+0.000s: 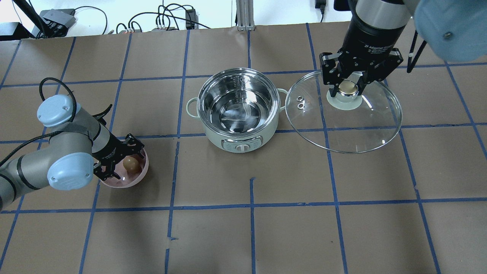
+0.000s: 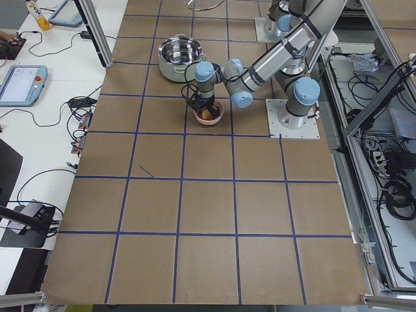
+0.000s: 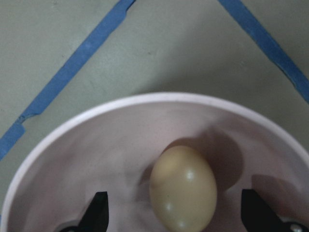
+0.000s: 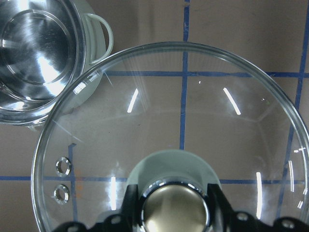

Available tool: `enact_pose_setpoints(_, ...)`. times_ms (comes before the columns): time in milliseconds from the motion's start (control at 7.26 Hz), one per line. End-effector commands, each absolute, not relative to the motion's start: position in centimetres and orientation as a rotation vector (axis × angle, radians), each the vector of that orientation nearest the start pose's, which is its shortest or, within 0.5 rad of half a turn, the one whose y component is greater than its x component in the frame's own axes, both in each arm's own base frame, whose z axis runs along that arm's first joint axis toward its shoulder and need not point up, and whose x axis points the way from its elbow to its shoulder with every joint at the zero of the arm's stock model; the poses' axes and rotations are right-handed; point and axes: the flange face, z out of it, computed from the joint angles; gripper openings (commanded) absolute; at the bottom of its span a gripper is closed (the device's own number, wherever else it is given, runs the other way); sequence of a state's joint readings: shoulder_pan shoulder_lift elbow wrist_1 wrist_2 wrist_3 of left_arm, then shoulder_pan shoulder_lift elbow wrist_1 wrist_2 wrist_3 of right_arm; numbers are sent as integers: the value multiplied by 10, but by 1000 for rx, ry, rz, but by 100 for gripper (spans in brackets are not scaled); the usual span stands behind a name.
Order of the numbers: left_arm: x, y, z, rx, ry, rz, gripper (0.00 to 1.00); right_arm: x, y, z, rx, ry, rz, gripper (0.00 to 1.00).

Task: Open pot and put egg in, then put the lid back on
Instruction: 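Close the left gripper around the egg in the pink bowl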

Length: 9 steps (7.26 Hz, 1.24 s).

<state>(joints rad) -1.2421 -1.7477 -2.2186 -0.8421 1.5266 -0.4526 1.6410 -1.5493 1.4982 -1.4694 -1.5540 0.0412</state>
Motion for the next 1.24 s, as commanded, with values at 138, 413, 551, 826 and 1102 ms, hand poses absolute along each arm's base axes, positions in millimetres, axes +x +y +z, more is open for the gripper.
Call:
enact_pose_setpoints(138,8,-452,181,-1210,2937,168,70,170,-484,504,-47,3125,76,25)
enact_pose_setpoints(413,10,-456,186,-1210,2939,151,49,170,-484,503,-47,3125,78,25)
enact_pose_setpoints(551,10,-456,188,-1213,2938,143,41,170,-485,503,-45,3125,81,25)
enact_pose_setpoints(826,10,-456,190,-1211,2940,134,31,170,-485,503,-47,3125,81,25)
enact_pose_setpoints(1102,8,-457,197,-1203,2944,107,26,170,-485,503,-47,3125,81,26)
